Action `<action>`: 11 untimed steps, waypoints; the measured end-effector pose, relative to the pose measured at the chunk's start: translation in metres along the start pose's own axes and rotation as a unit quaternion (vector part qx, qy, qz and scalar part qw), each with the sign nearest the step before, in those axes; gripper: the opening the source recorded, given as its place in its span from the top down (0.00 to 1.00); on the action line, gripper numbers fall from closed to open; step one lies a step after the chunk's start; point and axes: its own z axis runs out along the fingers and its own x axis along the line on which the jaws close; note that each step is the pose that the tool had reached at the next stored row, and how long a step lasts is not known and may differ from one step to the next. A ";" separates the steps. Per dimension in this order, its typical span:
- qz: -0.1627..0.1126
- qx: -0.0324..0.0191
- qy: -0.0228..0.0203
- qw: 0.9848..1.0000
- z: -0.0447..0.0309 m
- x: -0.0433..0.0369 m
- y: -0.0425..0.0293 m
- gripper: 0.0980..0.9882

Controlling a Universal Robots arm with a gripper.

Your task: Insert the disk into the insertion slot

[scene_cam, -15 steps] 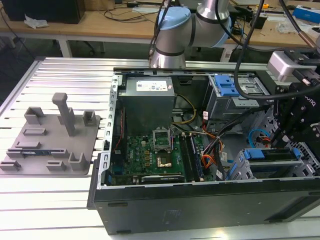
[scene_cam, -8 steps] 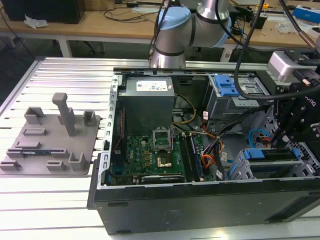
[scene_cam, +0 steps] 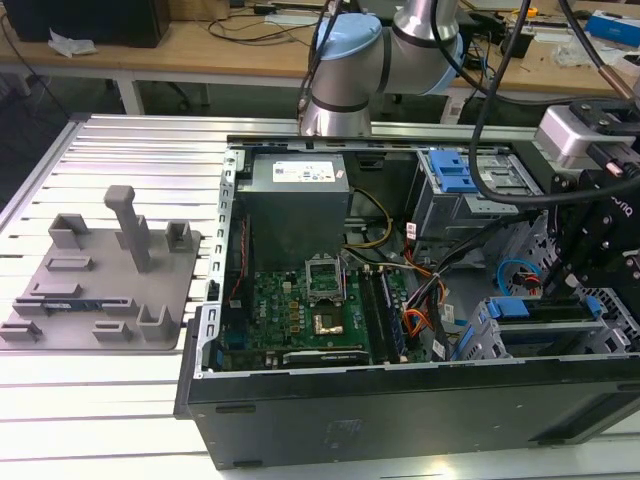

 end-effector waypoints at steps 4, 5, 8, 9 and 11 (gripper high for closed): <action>0.000 0.000 0.000 1.000 0.0007 0.0001 -0.0014 0.93; 0.000 0.000 0.000 1.000 0.0011 0.0000 -0.0014 0.93; 0.000 0.000 0.000 1.000 0.0028 -0.0001 -0.0016 0.93; 0.000 0.000 0.000 1.000 0.0033 -0.0001 -0.0016 0.93; 0.000 0.000 0.000 1.000 0.0043 -0.0001 -0.0016 0.93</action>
